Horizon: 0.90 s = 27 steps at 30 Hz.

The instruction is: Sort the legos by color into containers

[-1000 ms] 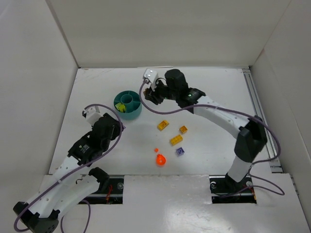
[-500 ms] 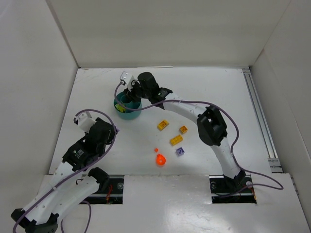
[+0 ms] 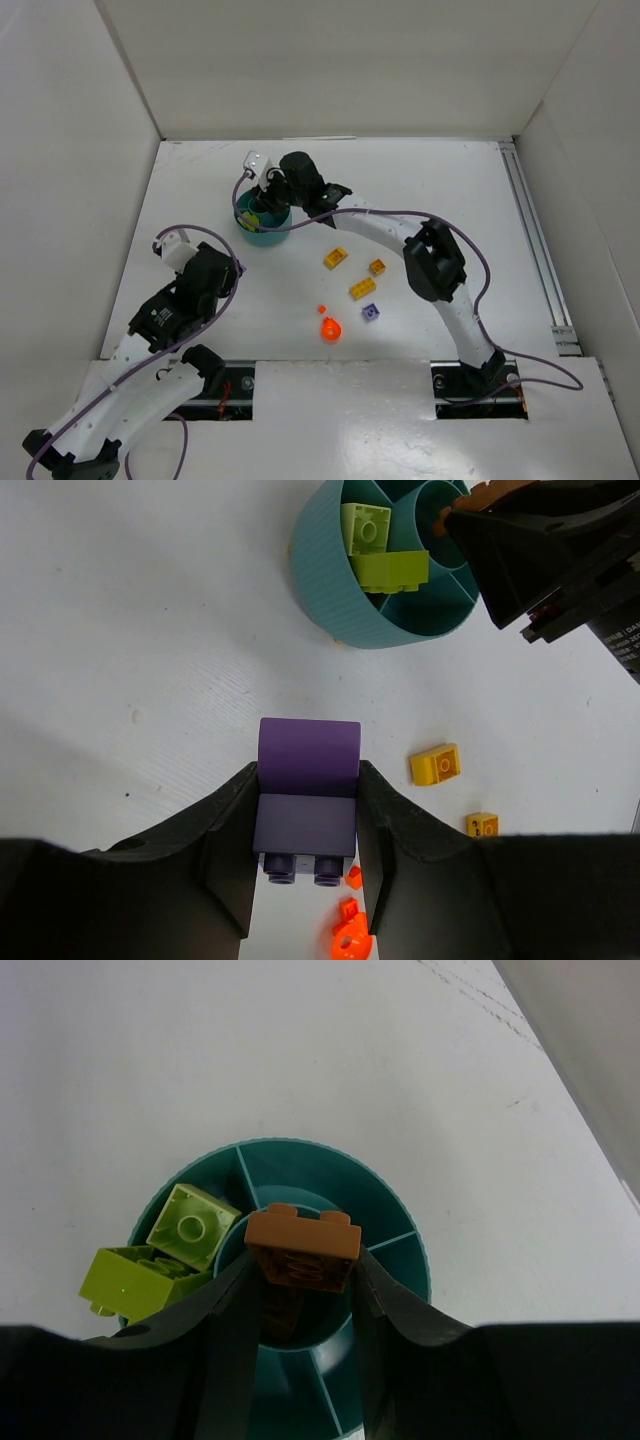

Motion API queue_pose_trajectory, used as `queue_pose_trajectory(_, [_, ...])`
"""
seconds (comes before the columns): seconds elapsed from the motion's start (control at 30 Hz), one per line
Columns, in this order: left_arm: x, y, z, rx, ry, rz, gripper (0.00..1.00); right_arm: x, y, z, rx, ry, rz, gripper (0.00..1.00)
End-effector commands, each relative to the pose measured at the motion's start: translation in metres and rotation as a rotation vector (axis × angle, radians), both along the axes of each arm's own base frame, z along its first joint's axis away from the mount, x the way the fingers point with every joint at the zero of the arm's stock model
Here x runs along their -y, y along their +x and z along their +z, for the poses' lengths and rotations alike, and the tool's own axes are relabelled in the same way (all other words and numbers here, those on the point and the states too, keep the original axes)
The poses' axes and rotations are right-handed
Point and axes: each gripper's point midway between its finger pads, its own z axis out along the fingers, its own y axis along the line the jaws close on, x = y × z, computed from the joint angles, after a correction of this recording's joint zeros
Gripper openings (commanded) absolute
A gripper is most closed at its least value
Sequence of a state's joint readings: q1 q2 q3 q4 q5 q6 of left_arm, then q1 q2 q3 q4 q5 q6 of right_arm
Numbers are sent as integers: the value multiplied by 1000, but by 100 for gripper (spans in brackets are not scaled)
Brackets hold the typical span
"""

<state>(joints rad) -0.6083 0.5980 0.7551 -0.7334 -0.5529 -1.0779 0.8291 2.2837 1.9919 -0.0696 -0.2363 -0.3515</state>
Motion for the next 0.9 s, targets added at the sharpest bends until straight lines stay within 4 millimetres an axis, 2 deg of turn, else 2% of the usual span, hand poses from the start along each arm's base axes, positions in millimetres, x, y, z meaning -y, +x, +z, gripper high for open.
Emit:
queue_pose_trajectory(0.0, [2,4,17,55,-21,-7,0,-9,-16,49,63,82,37,30])
queue_pose_trajectory(0.07, [3,3,16,51,-17,-20,0,-6,-18,56,68,88,37,32])
queue_pose_trajectory(0.13, [3,3,16,51,-17,-20,0,-9,-24,51,60,80,46,34])
queue_pose_trajectory(0.17, [3,3,16,51,-17,-20,0,-8,-24,59,68,89,46,37])
queue_pose_trajectory(0.2, [2,3,18,59,-22,-20,0,-7,-22,58,72,86,32,45])
queue_pose_trajectory(0.27, [3,4,20,66,-27,-20,0,-4,-22,61,75,86,23,53])
queue_pose_trajectory(0.3, [3,4,19,65,-18,-26,0,-3,-23,67,81,92,23,60])
queue_pose_trajectory(0.43, [4,3,19,61,-15,-40,0,-2,-24,74,89,102,23,67])
queue_pose_trajectory(0.5, [4,3,18,60,-7,-44,0,0,-25,77,90,103,23,67])
queue_pose_trajectory(0.53, [6,2,22,73,-24,-54,0,3,-28,88,101,115,23,67])
queue_pose_trajectory(0.63, [20,5,34,123,-20,-158,0,10,-39,94,107,113,49,67])
queue_pose_trajectory(0.67, [26,5,35,145,-14,-209,0,20,-47,99,112,105,51,67])
queue_pose_trajectory(0.73, [57,6,57,259,-22,-415,0,35,-58,100,128,82,60,67])
queue_pose_trajectory(0.77, [67,3,61,302,-41,-473,0,48,-70,123,150,107,59,67])
queue_pose_trajectory(0.8, [76,5,79,384,-88,-503,0,60,-80,97,109,62,60,67])
queue_pose_trajectory(0.83, [87,0,84,419,-110,-571,0,72,-87,94,107,51,43,67])
queue_pose_trajectory(0.87, [88,1,88,446,-119,-571,0,85,-93,91,103,38,26,67])
